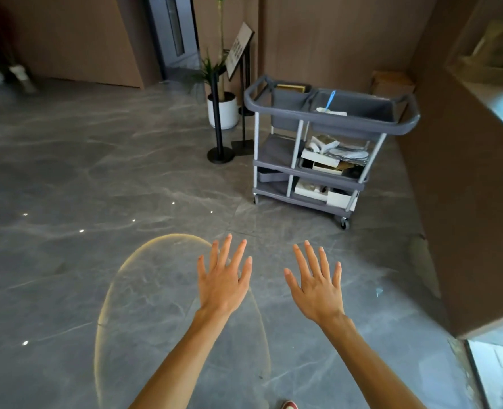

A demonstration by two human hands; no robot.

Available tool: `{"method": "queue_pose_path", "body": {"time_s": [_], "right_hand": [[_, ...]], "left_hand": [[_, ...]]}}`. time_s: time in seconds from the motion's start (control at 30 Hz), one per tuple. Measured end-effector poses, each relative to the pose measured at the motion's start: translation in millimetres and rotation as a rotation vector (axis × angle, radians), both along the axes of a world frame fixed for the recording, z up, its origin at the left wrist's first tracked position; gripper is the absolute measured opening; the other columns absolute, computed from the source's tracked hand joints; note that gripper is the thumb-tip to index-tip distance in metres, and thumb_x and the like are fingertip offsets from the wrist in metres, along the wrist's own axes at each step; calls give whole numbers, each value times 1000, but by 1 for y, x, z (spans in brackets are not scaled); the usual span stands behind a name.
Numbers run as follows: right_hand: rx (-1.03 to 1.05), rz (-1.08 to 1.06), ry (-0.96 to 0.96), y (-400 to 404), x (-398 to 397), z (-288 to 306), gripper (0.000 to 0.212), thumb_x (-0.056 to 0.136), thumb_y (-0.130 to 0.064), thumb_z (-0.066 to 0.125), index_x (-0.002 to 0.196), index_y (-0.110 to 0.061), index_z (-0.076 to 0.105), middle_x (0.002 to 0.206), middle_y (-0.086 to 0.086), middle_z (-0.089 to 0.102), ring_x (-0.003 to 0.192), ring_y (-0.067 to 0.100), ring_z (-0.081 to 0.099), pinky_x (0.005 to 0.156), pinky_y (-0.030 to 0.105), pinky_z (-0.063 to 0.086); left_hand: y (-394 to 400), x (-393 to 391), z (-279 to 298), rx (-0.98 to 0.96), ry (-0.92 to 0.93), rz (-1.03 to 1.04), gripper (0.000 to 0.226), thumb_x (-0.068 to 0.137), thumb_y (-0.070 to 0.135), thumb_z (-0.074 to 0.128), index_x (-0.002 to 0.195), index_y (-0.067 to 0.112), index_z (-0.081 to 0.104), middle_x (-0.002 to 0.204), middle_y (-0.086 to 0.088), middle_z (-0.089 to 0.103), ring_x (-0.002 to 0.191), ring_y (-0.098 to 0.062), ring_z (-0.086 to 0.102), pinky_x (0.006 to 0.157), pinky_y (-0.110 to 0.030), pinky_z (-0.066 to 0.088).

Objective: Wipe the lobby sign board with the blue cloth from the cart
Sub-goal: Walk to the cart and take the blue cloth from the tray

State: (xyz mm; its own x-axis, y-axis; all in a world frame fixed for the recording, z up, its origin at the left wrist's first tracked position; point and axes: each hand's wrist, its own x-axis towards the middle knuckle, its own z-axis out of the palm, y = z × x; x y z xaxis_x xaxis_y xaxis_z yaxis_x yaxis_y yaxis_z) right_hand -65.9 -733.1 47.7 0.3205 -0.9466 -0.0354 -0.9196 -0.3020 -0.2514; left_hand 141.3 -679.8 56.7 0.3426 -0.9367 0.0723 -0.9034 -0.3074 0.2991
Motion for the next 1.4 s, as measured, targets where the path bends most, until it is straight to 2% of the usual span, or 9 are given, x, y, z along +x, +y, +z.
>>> {"method": "queue_pose_path", "body": {"time_s": [0.23, 0.4, 0.63, 0.8, 1.0, 1.4], "right_hand": [[-1, -59, 13, -42, -59, 2, 68, 97, -68, 4, 157, -41, -11, 167, -11, -17, 153, 20, -19, 123, 57, -8], [-4, -102, 4, -68, -94, 6, 67, 99, -67, 8, 157, -41, -10, 167, -11, -17, 153, 20, -19, 123, 56, -9], [-7, -161, -3, -110, -124, 7, 68, 96, -69, 4, 157, -41, -12, 166, -12, -19, 153, 19, -21, 122, 56, -10], [-19, -184, -1, -150, -130, 7, 73, 91, -71, -4, 157, -41, -12, 166, -12, -20, 153, 20, -22, 122, 57, -11], [-30, -213, 5, -218, -125, 6, 68, 98, -68, 5, 157, -40, -12, 166, -11, -19, 152, 20, -22, 122, 57, -10], [-9, -286, 9, -360, -93, 8, 66, 99, -67, 8, 156, -41, -14, 165, -13, -22, 152, 18, -24, 122, 56, -12]], "left_hand": [[-57, -56, 4, -10, -23, -61, 62, 96, 63, 1, 154, 47, 11, 168, 12, 3, 155, -18, 2, 122, -54, 8], [-90, -88, 7, -16, -36, -111, 68, 91, 67, -9, 154, 47, 9, 168, 11, 3, 155, -19, 2, 122, -56, 10], [-141, -111, 6, -26, -49, -172, 66, 93, 66, -8, 154, 46, 8, 168, 10, 4, 155, -19, 2, 122, -56, 12], [-189, -116, 1, -44, -54, -197, 63, 95, 66, -3, 154, 47, 9, 167, 10, 7, 155, -20, 6, 121, -56, 12], [-262, -111, -5, -63, -38, -224, 63, 95, 66, -4, 154, 47, 7, 167, 11, 6, 155, -19, 5, 121, -56, 11], [-419, -77, 2, -64, -15, -279, 66, 93, 66, -7, 154, 48, 9, 167, 13, 3, 155, -17, 2, 122, -54, 8]]}}
